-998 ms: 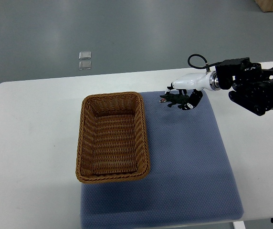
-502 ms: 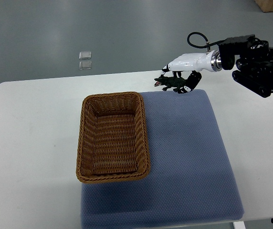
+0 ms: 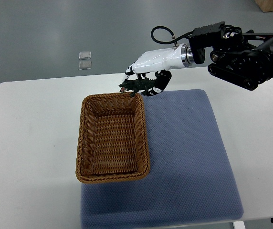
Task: Place crocodile in brown basket with right hand
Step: 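Lift the crocodile with the right hand and carry it over the basket, then lower the crocodile into the wicker basket and open the right hand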
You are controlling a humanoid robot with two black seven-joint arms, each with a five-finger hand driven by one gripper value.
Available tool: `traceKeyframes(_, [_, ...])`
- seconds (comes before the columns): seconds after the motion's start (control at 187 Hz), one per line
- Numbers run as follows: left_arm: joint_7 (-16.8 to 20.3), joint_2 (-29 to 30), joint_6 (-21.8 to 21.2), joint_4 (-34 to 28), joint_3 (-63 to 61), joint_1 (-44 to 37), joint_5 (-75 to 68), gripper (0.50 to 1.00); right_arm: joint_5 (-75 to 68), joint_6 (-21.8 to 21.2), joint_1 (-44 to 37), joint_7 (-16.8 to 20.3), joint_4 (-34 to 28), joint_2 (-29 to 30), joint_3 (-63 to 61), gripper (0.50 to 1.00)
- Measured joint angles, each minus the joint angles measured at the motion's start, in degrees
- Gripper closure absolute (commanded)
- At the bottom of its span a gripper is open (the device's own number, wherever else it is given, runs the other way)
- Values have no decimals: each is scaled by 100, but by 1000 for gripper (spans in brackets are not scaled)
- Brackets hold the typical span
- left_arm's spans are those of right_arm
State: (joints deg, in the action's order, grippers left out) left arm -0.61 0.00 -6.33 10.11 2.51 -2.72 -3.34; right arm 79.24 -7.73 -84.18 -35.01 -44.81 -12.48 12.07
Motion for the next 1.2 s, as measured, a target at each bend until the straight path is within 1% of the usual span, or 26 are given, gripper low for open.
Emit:
traceKeyframes(0.278, [0, 0, 0, 0, 0, 0, 0, 500, 344, 33, 9, 0, -106, 633, 58, 979])
traceKeyframes(0.336, [0, 0, 0, 0, 0, 0, 0, 500, 394, 78, 43, 0, -107, 756, 63, 973])
traceKeyframes(0.39, [0, 0, 0, 0, -1, -1, 0, 500, 409, 115, 75, 0, -107, 867, 72, 955])
traceKeyframes(0.4, [0, 0, 0, 0, -1, -1, 0, 500, 411, 121, 80, 0, -107, 887, 74, 948])
traceKeyframes(0.416, [1, 0, 0, 0, 0, 0, 0, 500, 414, 130, 87, 0, -107, 914, 76, 926])
traceKeyframes(0.454, [2, 0, 0, 0, 0, -1, 0, 500, 422, 149, 108, 0, -105, 975, 86, 906])
traceKeyframes(0.48, [3, 0, 0, 0, 0, 0, 0, 500, 427, 159, 133, 0, -95, 1013, 101, 875])
traceKeyframes(0.486, [3, 0, 0, 0, 0, 0, 0, 500, 428, 160, 138, 0, -93, 1019, 105, 875])
traceKeyframes(0.491, [3, 0, 0, 0, -1, 0, 0, 500, 428, 161, 143, 0, -91, 1025, 108, 861])
traceKeyframes(0.496, [3, 0, 0, 0, 0, 0, 0, 500, 429, 163, 148, 0, -89, 1030, 112, 861])
traceKeyframes(0.507, [3, 0, 0, 0, 0, 0, 0, 500, 430, 165, 158, 0, -84, 1041, 120, 842])
traceKeyframes(0.566, [3, 0, 0, 0, 0, 0, 0, 500, 433, 189, 212, 1, -58, 1093, 158, 791])
traceKeyframes(0.582, [3, 0, 0, 0, 0, 0, 0, 500, 434, 198, 225, 1, -52, 1105, 165, 763])
traceKeyframes(0.587, [3, 0, 0, 0, 0, 0, 0, 500, 434, 201, 230, 1, -51, 1109, 167, 762])
traceKeyframes(0.592, [3, 0, 0, 0, 0, 0, 0, 500, 435, 204, 234, 1, -49, 1112, 169, 746])
traceKeyframes(0.598, [3, 0, 0, 0, 0, 0, 0, 500, 435, 207, 238, 1, -48, 1116, 171, 746])
traceKeyframes(0.614, [3, 0, 0, 0, 0, 0, 0, 500, 435, 218, 257, 1, -43, 1129, 178, 724])
traceKeyframes(0.672, [3, 0, 0, 0, 0, 0, 0, 500, 435, 237, 328, 1, -25, 1160, 202, 687])
traceKeyframes(0.678, [3, 0, 0, 0, 0, 0, 0, 500, 435, 238, 334, 2, -23, 1161, 205, 675])
traceKeyframes(0.704, [3, 0, 0, 0, 0, 0, 0, 500, 435, 244, 366, 7, -16, 1168, 217, 654])
traceKeyframes(0.71, [3, 0, 0, 0, 0, 0, 0, 500, 435, 245, 373, 8, -14, 1169, 219, 642])
traceKeyframes(0.758, [3, 0, 0, 0, 0, 0, 0, 500, 435, 251, 422, 21, -7, 1175, 233, 628])
traceKeyframes(0.785, [3, 0, 0, 0, 0, 0, 0, 500, 435, 253, 437, 25, -4, 1175, 235, 605])
traceKeyframes(0.977, [1, 0, 0, 0, 0, 0, 0, 500, 419, 254, 471, 37, 6, 1163, 240, 589])
traceKeyframes(1.201, [1, 0, 0, 0, 0, 0, 0, 500, 333, 247, 451, 39, 9, 1074, 147, 589])
